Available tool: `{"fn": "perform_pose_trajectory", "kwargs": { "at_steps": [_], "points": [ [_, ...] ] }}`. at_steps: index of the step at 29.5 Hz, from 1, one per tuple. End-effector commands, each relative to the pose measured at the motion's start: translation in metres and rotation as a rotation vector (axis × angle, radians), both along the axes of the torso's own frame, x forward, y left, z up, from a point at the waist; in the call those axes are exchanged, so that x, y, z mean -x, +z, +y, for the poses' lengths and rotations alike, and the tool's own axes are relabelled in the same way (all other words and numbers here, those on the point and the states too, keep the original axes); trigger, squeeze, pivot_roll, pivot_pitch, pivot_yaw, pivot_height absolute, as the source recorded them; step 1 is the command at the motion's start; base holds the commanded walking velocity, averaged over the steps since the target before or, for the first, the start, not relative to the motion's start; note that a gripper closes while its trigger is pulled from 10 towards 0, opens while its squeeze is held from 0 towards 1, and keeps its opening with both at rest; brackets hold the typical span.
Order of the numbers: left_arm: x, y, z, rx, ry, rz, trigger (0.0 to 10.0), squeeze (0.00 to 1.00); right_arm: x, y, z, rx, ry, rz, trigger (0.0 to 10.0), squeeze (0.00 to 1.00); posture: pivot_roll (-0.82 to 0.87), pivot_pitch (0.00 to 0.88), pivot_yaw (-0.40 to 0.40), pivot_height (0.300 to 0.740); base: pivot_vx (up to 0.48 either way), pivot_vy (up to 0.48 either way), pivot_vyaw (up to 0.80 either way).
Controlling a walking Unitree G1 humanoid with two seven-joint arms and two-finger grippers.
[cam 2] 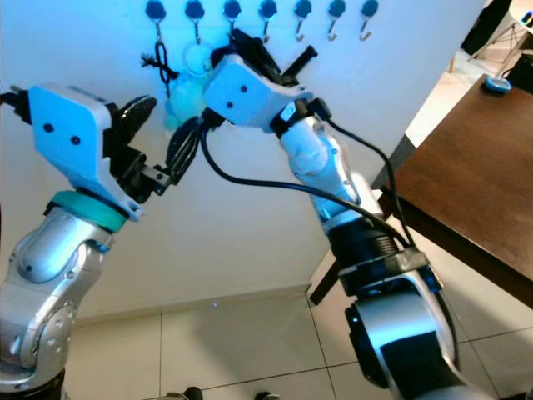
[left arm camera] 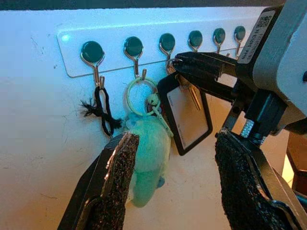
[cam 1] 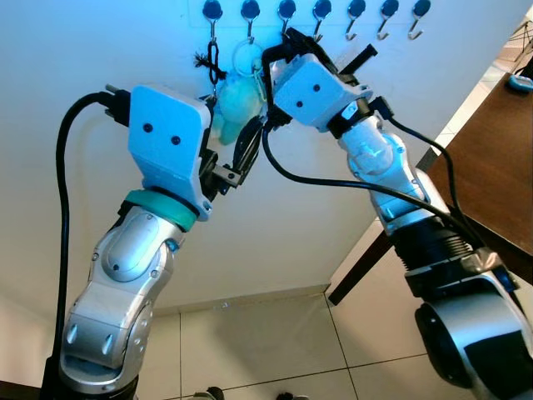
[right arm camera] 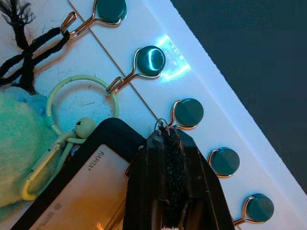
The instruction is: Hang keys on a hook
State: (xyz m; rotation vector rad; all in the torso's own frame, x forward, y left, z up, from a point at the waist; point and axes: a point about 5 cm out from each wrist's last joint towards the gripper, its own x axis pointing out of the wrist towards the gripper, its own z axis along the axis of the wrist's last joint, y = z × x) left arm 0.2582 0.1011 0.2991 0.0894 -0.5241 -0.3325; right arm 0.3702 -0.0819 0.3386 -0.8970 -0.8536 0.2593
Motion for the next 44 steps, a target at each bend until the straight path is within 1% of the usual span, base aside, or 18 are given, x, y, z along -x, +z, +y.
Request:
{"fn": "perform_pose_trajectory", "kwargs": {
  "at_steps": [1, 2, 3, 5, 7, 9, 11, 12, 13, 14, 15, 17, 22, 27, 30, 31, 34, 44],
  "points": [
    [0.006, 0.007, -0.003, 0.006, -0.023, -0.049, 10.0, 0.00, -0.003, -0.006, -0.002, 0.063, -0.020, 0.031, 10.0, 0.00, -0.02, 0.135, 0.062, 0.740, 0.000, 0.000, 0.00],
    [0.006, 0.007, -0.003, 0.006, -0.023, -0.049, 10.0, 0.00, -0.003, -0.006, -0.002, 0.063, -0.020, 0.031, 10.0, 0.00, -0.02, 0.135, 0.062, 0.740, 0.000, 0.000, 0.00],
    [0.006, 0.007, -0.003, 0.005, -0.023, -0.048, 10.0, 0.00, -0.003, -0.010, 0.000, 0.103, 0.000, 0.061, 10.0, 0.00, -0.02, 0.137, 0.062, 0.740, 0.000, 0.000, 0.00],
    [0.006, 0.007, -0.003, 0.005, -0.023, -0.048, 10.0, 0.00, -0.003, -0.010, 0.000, 0.103, 0.000, 0.061, 10.0, 0.00, -0.02, 0.137, 0.062, 0.740, 0.000, 0.000, 0.00],
    [0.006, 0.007, -0.003, 0.005, -0.023, -0.047, 10.0, 0.00, -0.002, -0.017, 0.001, 0.164, 0.042, 0.117, 10.0, 0.00, -0.02, 0.137, 0.062, 0.740, 0.000, 0.000, 0.00],
    [0.006, 0.007, -0.003, 0.005, -0.024, -0.045, 10.0, 0.00, -0.001, -0.016, 0.000, 0.182, 0.050, 0.108, 10.0, 0.00, -0.02, 0.137, 0.062, 0.740, 0.000, 0.000, 0.00],
    [0.006, 0.007, -0.004, 0.005, -0.025, -0.044, 10.0, 0.00, 0.002, -0.009, -0.005, 0.158, 0.034, 0.033, 10.0, 0.00, -0.02, 0.137, 0.062, 0.740, 0.000, 0.000, 0.00],
    [0.006, 0.007, -0.004, 0.005, -0.025, -0.044, 10.0, 0.00, 0.002, -0.009, -0.005, 0.158, 0.034, 0.033, 10.0, 0.00, -0.02, 0.137, 0.062, 0.740, 0.000, 0.000, 0.00],
    [0.006, 0.007, -0.004, 0.005, -0.025, -0.043, 10.0, 0.00, 0.005, 0.002, -0.009, 0.058, 0.033, -0.027, 10.0, 0.00, -0.02, 0.136, 0.062, 0.740, 0.000, 0.000, 0.00],
    [0.006, 0.007, -0.004, 0.005, -0.025, -0.043, 10.0, 0.00, 0.005, 0.002, -0.009, 0.058, 0.033, -0.027, 10.0, 0.00, -0.02, 0.136, 0.062, 0.740, 0.000, 0.000, 0.00],
    [0.006, 0.007, -0.004, 0.005, -0.025, -0.043, 10.0, 0.00, 0.007, 0.006, -0.011, 0.021, 0.040, -0.043, 10.0, 0.00, -0.02, 0.136, 0.062, 0.740, 0.000, 0.000, 0.00],
    [0.006, 0.007, -0.004, 0.004, -0.026, -0.043, 10.0, 0.00, 0.008, 0.009, -0.012, -0.004, 0.045, -0.057, 10.0, 0.00, -0.02, 0.136, 0.062, 0.740, 0.000, 0.000, 0.00],
    [0.006, 0.007, -0.004, 0.004, -0.027, -0.043, 10.0, 0.00, 0.009, 0.009, -0.012, -0.008, 0.050, -0.049, 10.0, 0.00, -0.02, 0.132, 0.063, 0.740, 0.000, 0.000, 0.00],
    [0.006, 0.007, -0.004, 0.004, -0.028, -0.044, 10.0, 0.00, 0.008, 0.004, -0.011, 0.009, 0.073, -0.008, 10.0, 0.00, -0.02, 0.126, 0.062, 0.740, 0.000, 0.000, 0.00],
    [0.006, 0.007, -0.004, 0.004, -0.028, -0.046, 10.0, 0.00, 0.005, -0.007, -0.008, 0.051, 0.082, 0.045, 10.0, 0.00, -0.02, 0.126, 0.062, 0.740, 0.000, 0.000, 0.00],
    [0.006, 0.007, -0.004, 0.004, -0.028, -0.046, 10.0, 0.00, 0.005, -0.007, -0.008, 0.051, 0.082, 0.045, 10.0, 0.00, -0.02, 0.126, 0.062, 0.740, 0.000, 0.000, 0.00],
    [0.006, 0.007, -0.004, 0.003, -0.027, -0.048, 10.0, 0.00, 0.003, -0.017, -0.006, 0.095, 0.085, 0.086, 10.0, 0.00, -0.02, 0.123, 0.060, 0.740, 0.000, 0.000, 0.00],
    [0.006, 0.008, -0.003, 0.005, -0.026, -0.049, 10.0, 0.00, 0.000, -0.022, -0.005, 0.126, 0.087, 0.125, 10.0, 0.00, -0.02, 0.122, 0.060, 0.740, 0.000, 0.000, 0.00]
  ]
}}
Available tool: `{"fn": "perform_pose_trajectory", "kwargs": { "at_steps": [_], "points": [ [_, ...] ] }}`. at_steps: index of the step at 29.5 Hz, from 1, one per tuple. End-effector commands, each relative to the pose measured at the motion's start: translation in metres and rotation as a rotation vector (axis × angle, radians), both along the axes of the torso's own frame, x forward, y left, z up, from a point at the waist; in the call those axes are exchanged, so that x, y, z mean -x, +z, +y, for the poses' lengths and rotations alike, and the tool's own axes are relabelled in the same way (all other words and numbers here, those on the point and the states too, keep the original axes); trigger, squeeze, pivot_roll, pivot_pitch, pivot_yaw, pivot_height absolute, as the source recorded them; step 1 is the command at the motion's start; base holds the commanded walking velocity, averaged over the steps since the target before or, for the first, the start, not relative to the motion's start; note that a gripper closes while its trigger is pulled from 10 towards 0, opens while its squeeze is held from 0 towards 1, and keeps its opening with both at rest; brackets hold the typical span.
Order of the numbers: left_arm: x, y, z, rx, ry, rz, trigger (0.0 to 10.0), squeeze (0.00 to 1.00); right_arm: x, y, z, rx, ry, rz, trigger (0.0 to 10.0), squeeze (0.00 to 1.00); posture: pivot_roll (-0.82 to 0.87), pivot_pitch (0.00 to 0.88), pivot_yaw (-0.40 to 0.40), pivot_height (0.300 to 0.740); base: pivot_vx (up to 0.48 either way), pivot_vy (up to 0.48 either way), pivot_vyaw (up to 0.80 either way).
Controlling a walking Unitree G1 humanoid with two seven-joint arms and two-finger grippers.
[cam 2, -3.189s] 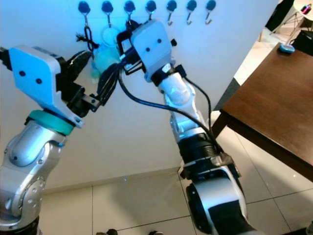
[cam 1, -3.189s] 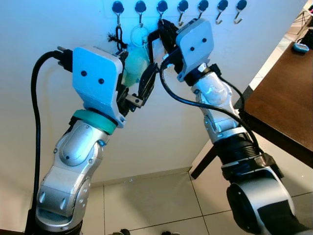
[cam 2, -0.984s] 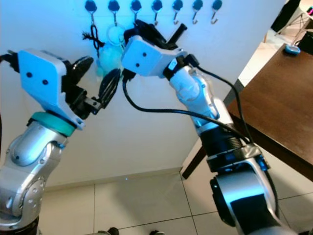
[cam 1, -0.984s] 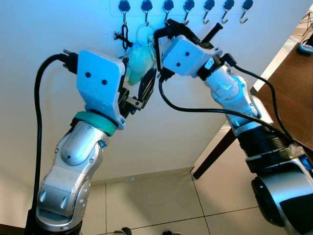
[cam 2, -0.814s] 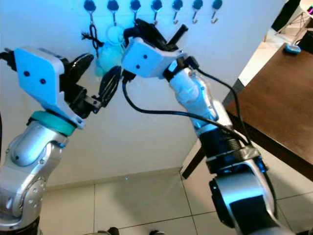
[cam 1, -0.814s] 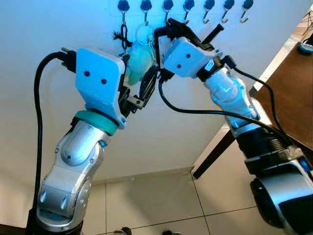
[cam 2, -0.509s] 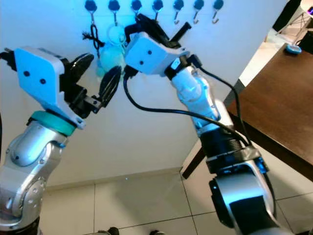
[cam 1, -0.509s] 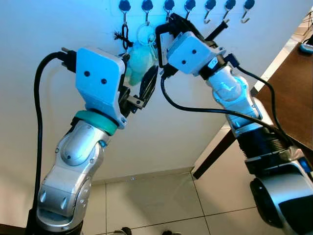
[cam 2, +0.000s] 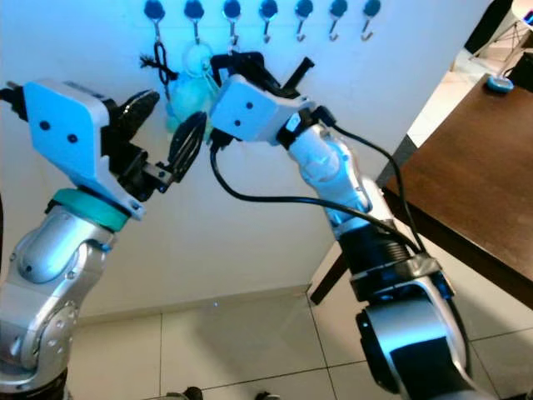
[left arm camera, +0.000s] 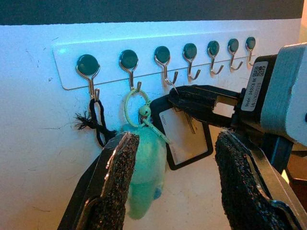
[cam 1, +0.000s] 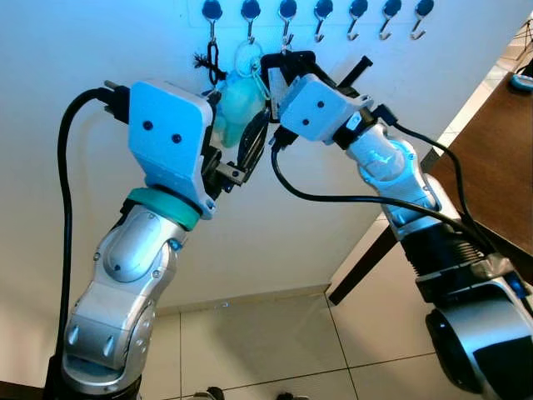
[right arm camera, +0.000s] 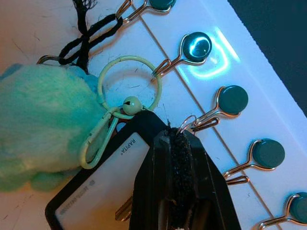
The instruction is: Hang keys on a hook
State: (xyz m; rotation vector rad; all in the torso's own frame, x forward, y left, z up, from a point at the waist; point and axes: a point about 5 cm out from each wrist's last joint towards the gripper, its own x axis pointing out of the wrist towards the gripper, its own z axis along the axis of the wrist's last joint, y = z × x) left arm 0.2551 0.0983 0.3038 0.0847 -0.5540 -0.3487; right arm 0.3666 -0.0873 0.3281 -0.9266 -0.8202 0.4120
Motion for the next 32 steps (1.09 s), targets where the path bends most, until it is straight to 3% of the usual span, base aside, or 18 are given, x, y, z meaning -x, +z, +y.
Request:
{"fn": "perform_pose_trajectory", "kwargs": {
  "at_steps": [1, 7, 9, 12, 13, 17, 18, 19, 21, 23, 25, 32],
  "points": [
    [0.003, 0.003, -0.001, 0.001, -0.007, -0.021, 10.0, 0.00, -0.003, -0.011, 0.001, 0.039, -0.007, 0.049, 10.0, 0.00, -0.02, 0.122, 0.060, 0.740, 0.000, 0.000, 0.00],
    [0.003, 0.003, 0.000, 0.001, -0.006, -0.020, 10.0, 0.00, -0.003, -0.011, 0.000, 0.033, -0.008, 0.047, 10.0, 0.00, -0.02, 0.125, 0.058, 0.740, 0.000, 0.000, 0.00],
    [0.003, 0.002, -0.001, 0.001, -0.006, -0.017, 10.0, 0.00, -0.003, -0.009, -0.003, -0.111, 0.008, 0.075, 10.0, 0.00, -0.02, 0.127, 0.058, 0.740, 0.000, 0.000, 0.00],
    [0.003, 0.002, -0.001, 0.000, -0.006, -0.017, 10.0, 0.00, -0.003, -0.008, -0.004, -0.168, 0.014, 0.088, 10.0, 0.00, -0.02, 0.127, 0.058, 0.740, 0.000, 0.000, 0.00],
    [0.003, 0.002, 0.000, 0.000, -0.005, -0.015, 10.0, 0.00, -0.003, -0.008, -0.004, -0.241, 0.047, 0.129, 10.0, 1.00, -0.02, 0.129, 0.060, 0.740, 0.000, 0.000, 0.00],
    [0.003, 0.002, 0.000, 0.000, -0.004, -0.014, 10.0, 0.00, -0.003, -0.007, -0.005, -0.265, 0.056, 0.137, 10.0, 1.00, -0.02, 0.129, 0.060, 0.740, 0.000, 0.000, 0.00],
    [0.003, 0.001, 0.000, 0.000, -0.004, -0.013, 10.0, 0.00, -0.002, -0.005, -0.005, -0.302, 0.077, 0.150, 10.0, 0.00, -0.02, 0.129, 0.060, 0.740, 0.000, 0.000, 0.00],
    [0.003, 0.001, 0.000, 0.000, -0.004, -0.013, 10.0, 0.00, -0.002, -0.005, -0.005, -0.302, 0.077, 0.150, 10.0, 0.00, -0.02, 0.129, 0.060, 0.740, 0.000, 0.000, 0.00],
    [0.003, 0.001, -0.001, 0.001, -0.004, -0.011, 10.0, 0.00, 0.002, -0.005, -0.004, -0.423, 0.157, 0.223, 10.0, 0.00, -0.02, 0.134, 0.061, 0.740, 0.000, 0.000, 0.00],
    [0.003, 0.001, -0.001, 0.001, -0.004, -0.011, 10.0, 0.00, 0.002, -0.005, -0.004, -0.423, 0.157, 0.223, 10.0, 0.00, -0.02, 0.134, 0.061, 0.740, 0.000, 0.000, 0.00],
    [0.003, 0.001, 0.000, 0.002, -0.006, -0.010, 10.0, 0.00, 0.008, -0.013, -0.005, -0.502, 0.226, 0.304, 10.0, 0.00, -0.02, 0.139, 0.064, 0.740, 0.000, 0.000, 0.00],
    [0.003, -0.001, 0.000, -0.006, -0.006, -0.002, 10.0, 0.00, 0.022, -0.033, -0.008, -0.633, 0.313, 0.415, 10.0, 0.00, -0.02, 0.143, 0.064, 0.740, 0.000, 0.000, 0.00]
  ]
}}
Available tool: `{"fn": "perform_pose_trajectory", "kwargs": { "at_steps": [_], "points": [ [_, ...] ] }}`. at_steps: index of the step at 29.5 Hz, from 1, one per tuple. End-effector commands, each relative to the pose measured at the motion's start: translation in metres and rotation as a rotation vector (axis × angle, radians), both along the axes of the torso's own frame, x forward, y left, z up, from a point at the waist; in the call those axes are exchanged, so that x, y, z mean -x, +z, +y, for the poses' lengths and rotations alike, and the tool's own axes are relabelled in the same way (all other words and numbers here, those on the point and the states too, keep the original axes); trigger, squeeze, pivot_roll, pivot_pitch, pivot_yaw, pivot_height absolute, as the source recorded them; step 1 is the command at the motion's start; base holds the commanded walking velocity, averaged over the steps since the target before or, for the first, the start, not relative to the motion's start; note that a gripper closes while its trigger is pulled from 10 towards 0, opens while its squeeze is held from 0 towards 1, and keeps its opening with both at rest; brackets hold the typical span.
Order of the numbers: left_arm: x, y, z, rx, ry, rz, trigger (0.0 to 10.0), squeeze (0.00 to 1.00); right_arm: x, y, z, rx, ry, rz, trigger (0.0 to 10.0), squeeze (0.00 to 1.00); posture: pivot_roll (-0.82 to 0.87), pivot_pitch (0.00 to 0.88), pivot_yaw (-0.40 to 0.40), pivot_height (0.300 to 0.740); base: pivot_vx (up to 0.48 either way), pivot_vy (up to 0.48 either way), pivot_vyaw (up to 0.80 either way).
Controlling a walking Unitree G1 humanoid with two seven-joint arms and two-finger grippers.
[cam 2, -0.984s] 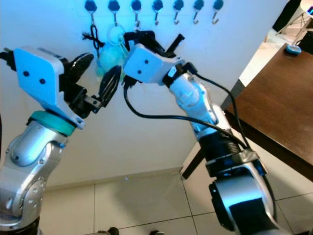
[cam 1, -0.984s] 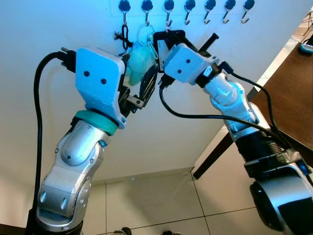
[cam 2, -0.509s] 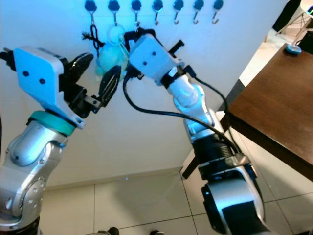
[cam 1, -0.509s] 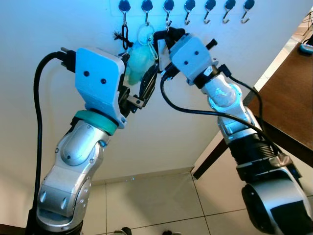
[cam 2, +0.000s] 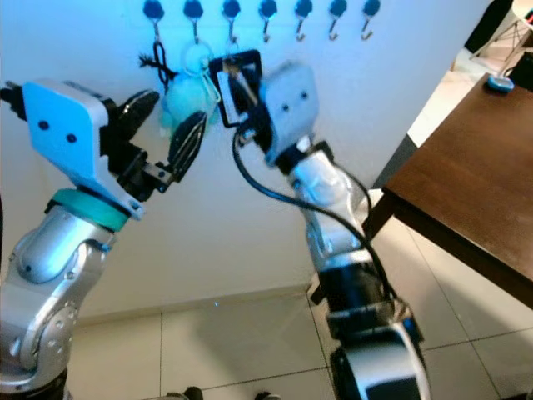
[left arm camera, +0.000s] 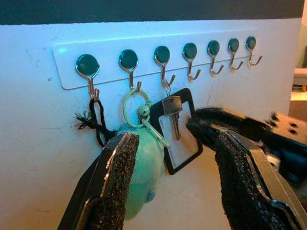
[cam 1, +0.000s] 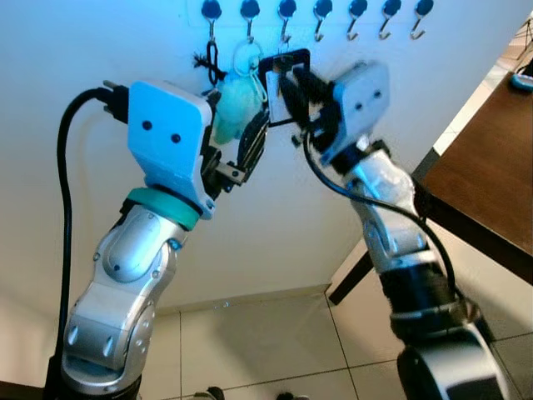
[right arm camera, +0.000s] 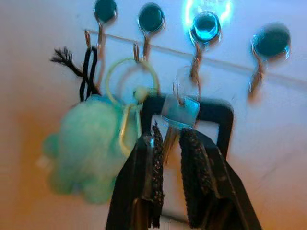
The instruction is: Hang keys on a hook
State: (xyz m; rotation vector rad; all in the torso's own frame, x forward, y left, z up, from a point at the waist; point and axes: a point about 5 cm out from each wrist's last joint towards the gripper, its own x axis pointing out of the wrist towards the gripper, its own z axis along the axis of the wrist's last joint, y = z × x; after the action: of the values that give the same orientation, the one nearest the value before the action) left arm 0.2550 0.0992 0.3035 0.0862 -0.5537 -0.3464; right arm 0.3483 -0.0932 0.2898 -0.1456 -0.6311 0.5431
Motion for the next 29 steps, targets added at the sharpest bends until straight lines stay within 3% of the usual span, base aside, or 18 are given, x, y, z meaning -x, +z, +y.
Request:
{"fn": "perform_pose_trajectory", "kwargs": {
  "at_steps": [1, 7, 9, 10, 11, 13, 15, 19, 21, 22, 25, 29],
  "points": [
    [0.003, -0.003, 0.000, -0.013, -0.005, 0.003, 10.0, 0.00, 0.008, 0.000, -0.003, -0.065, 0.033, 0.014, 10.0, 0.00, -0.02, 0.142, 0.064, 0.740, 0.000, 0.000, 0.00],
    [0.002, -0.008, 0.001, -0.028, 0.007, 0.024, 10.0, 0.00, 0.014, -0.010, -0.007, -0.098, 0.028, 0.047, 10.0, 0.00, -0.03, 0.141, 0.067, 0.740, 0.000, 0.000, 0.00],
    [-0.001, -0.018, 0.006, -0.061, 0.041, 0.060, 10.0, 0.00, 0.016, -0.022, -0.014, -0.149, -0.011, 0.098, 10.0, 0.00, -0.03, 0.137, 0.070, 0.740, 0.000, 0.000, 0.00],
    [-0.006, -0.033, 0.017, -0.091, 0.092, 0.123, 10.0, 0.00, 0.020, -0.036, -0.021, -0.204, -0.082, 0.150, 10.0, 0.00, -0.03, 0.129, 0.075, 0.740, 0.000, 0.000, 0.00],
    [-0.006, -0.033, 0.017, -0.091, 0.092, 0.123, 10.0, 0.00, 0.020, -0.036, -0.021, -0.204, -0.082, 0.150, 10.0, 0.00, -0.03, 0.129, 0.075, 0.740, 0.000, 0.000, 0.00],
    [-0.013, -0.058, 0.037, -0.037, 0.158, 0.295, 10.0, 0.00, 0.028, -0.056, -0.029, -0.222, -0.204, 0.197, 10.0, 0.00, -0.03, 0.127, 0.079, 0.740, 0.000, 0.000, 0.00],
    [-0.016, -0.066, 0.043, -0.033, 0.183, 0.339, 10.0, 0.00, 0.030, -0.060, -0.030, -0.246, -0.239, 0.210, 10.0, 0.00, -0.04, 0.120, 0.083, 0.740, 0.000, 0.000, 0.00],
    [-0.023, -0.073, 0.051, -0.098, 0.267, 0.345, 10.0, 0.00, 0.034, -0.058, -0.034, -0.246, -0.355, 0.161, 10.0, 0.00, -0.05, 0.112, 0.083, 0.740, 0.000, 0.000, 0.00],
    [-0.023, -0.073, 0.051, -0.098, 0.267, 0.345, 10.0, 0.00, 0.034, -0.058, -0.034, -0.246, -0.355, 0.161, 10.0, 0.00, -0.05, 0.112, 0.083, 0.740, 0.000, 0.000, 0.00],
    [-0.031, -0.075, 0.059, -0.166, 0.410, 0.314, 10.0, 0.00, 0.037, -0.057, -0.037, -0.250, -0.425, 0.140, 10.0, 0.00, -0.06, 0.097, 0.083, 0.740, 0.000, 0.000, 0.00],
    [-0.033, -0.077, 0.066, -0.209, 0.502, 0.287, 10.0, 0.00, 0.039, -0.061, -0.039, -0.226, -0.460, 0.157, 10.0, 0.00, -0.06, 0.097, 0.083, 0.740, 0.000, 0.000, 0.00],
    [-0.032, -0.082, 0.071, -0.196, 0.531, 0.296, 10.0, 0.00, 0.040, -0.069, -0.040, -0.219, -0.483, 0.193, 10.0, 0.00, -0.06, 0.081, 0.084, 0.740, 0.000, 0.000, 0.00]
  ]
}}
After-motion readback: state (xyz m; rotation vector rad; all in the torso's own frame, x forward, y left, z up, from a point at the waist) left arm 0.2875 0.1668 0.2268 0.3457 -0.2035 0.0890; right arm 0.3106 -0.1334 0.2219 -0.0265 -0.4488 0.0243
